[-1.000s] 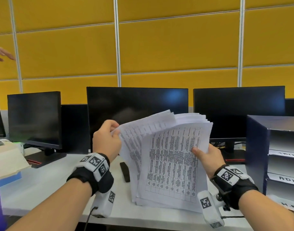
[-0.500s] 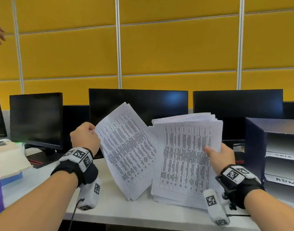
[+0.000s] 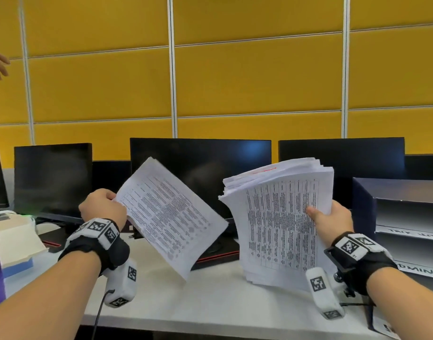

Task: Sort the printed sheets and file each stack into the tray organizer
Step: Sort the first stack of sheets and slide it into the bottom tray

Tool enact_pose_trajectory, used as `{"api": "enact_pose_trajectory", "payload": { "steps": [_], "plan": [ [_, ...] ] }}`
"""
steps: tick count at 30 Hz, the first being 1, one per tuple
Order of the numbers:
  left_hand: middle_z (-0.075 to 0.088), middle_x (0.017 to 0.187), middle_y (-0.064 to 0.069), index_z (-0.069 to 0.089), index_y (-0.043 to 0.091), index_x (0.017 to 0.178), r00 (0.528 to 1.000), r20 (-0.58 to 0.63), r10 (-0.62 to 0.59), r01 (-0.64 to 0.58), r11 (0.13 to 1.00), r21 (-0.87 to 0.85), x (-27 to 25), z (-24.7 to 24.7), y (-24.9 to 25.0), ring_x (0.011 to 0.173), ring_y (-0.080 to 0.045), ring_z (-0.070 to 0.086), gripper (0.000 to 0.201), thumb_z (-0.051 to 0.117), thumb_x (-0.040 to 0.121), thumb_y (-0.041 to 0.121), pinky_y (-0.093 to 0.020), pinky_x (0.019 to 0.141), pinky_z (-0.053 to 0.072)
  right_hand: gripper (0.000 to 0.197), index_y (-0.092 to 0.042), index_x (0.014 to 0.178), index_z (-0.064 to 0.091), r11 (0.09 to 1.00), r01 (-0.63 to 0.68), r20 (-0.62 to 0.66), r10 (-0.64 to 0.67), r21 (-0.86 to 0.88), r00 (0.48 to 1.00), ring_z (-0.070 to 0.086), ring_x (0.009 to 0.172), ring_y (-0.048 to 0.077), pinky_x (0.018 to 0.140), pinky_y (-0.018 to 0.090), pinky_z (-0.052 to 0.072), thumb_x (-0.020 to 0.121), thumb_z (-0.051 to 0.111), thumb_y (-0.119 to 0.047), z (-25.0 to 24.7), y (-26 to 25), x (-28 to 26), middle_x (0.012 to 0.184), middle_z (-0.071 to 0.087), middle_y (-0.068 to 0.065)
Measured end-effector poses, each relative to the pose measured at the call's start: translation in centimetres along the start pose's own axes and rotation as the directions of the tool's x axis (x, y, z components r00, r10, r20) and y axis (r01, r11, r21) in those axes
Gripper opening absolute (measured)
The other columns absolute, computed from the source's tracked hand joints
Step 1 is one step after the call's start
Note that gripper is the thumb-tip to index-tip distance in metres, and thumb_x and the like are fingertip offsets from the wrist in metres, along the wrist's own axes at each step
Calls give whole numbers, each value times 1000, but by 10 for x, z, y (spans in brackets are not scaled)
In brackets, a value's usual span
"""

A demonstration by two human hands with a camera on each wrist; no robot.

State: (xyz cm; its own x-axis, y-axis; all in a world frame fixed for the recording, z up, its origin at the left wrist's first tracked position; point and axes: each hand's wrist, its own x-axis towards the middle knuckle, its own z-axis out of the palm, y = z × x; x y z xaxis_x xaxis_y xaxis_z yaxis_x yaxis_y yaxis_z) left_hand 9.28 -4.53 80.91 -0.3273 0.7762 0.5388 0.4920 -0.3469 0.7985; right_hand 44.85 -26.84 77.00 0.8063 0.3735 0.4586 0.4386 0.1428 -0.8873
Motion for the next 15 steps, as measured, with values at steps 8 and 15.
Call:
{"api": "enact_pose_trajectory", "payload": {
  "steps": [8,15],
  "plan": [
    [69,91,-10,72,13,88,980,116,161,-138,972,-189,-13,11,21,80,-26,64,21,53,88,4,-37,72,57,30,-4,117,60,995,10,145,-23,94,989,63,88,24,79,35,48,88,64,-10,1,4,-7,105,67,12],
    [72,81,-3,68,18,82,832,409,376,-121,841,-527,-50,30,62,68,-16,68,16,65,88,4,-28,52,55,55,-22,93,67,959,-54,287,-29,278,958,67,97,28,92,46,50,51,86,-52,34,22,-1,104,71,9]
  ]
}}
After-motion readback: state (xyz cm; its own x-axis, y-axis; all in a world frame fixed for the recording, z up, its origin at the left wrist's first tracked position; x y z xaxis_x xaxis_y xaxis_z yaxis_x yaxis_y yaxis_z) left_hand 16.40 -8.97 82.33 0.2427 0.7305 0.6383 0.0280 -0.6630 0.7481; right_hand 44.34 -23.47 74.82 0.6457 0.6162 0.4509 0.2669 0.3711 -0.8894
